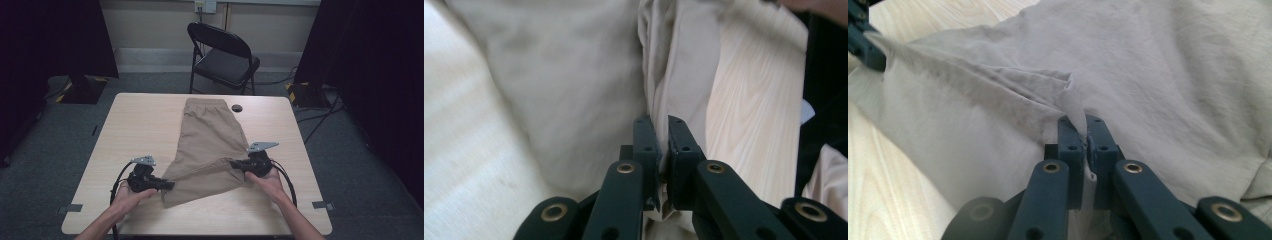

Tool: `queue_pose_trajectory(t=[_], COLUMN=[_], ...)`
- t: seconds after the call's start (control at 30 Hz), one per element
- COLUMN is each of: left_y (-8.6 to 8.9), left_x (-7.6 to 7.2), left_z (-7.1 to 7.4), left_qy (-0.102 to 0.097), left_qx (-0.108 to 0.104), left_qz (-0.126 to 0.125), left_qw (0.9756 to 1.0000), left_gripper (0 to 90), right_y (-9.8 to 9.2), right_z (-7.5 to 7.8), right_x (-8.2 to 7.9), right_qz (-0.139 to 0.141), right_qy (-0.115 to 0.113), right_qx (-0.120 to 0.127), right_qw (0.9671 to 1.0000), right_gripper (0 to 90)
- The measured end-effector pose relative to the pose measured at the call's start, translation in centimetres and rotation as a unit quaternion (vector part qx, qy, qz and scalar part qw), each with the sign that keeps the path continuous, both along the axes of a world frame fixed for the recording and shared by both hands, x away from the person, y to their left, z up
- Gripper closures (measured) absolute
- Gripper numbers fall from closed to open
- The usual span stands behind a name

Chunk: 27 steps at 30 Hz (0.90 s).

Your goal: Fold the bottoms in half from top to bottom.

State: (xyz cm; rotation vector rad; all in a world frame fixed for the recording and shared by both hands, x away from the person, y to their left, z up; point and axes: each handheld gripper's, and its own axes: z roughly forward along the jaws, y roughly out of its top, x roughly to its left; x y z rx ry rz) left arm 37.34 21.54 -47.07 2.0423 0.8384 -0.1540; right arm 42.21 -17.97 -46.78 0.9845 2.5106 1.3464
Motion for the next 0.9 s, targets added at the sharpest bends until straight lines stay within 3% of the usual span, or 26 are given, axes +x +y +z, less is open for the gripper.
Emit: queue_pose_trajectory(t=[0.1,0.17,0.2,0.43,0.5,0.6,0.67,0.73,0.8,0.9], left_y=[0.1,0.3,0.4,0.6,0.5,0.1,-0.2,-0.8,-0.9,-0.9], left_x=[0.0,0.0,0.1,2.9,3.9,5.7,6.5,6.7,6.6,6.5], left_z=[0.9,1.3,1.5,2.0,1.6,0.4,-0.6,-1.4,-1.6,-1.5], left_qy=[-0.024,-0.028,-0.036,-0.056,-0.053,-0.05,-0.036,-0.033,-0.037,-0.044], left_qx=[0.0,-0.004,0.004,0.013,0.013,0.038,0.034,0.057,0.058,0.062], left_qz=[0.01,0.013,0.019,0.046,0.055,0.057,0.065,0.052,0.046,0.048], left_qw=[0.9997,0.9995,0.9992,0.9973,0.997,0.9964,0.9967,0.9965,0.9966,0.9959], left_gripper=[85.3,85.3,85.3,85.2,85.1,85.1,85.1,85.0,85.0,85.0], right_y=[0.1,0.2,0.2,0.9,1.0,1.0,1.0,0.9,0.9,0.8], right_z=[0.4,0.7,0.8,0.5,0.2,-0.8,-1.4,-1.7,-2.1,-2.4], right_x=[-0.1,-0.1,-0.1,0.8,1.2,2.0,2.3,2.3,2.2,1.8], right_qz=[-0.003,-0.003,-0.005,-0.025,-0.03,-0.042,-0.048,-0.051,-0.049,-0.052], right_qy=[-0.006,-0.01,-0.012,-0.016,-0.013,0.001,0.012,0.02,0.026,0.032], right_qx=[0.007,0.013,0.012,0.004,-0.003,-0.016,-0.03,-0.041,-0.054,-0.048], right_qw=[1.0,0.9999,0.9998,0.9996,0.9995,0.999,0.9983,0.9977,0.997,0.997], right_gripper=[87.8,87.8,87.8,87.8,87.8,87.7,87.7,87.7,87.8,87.9])
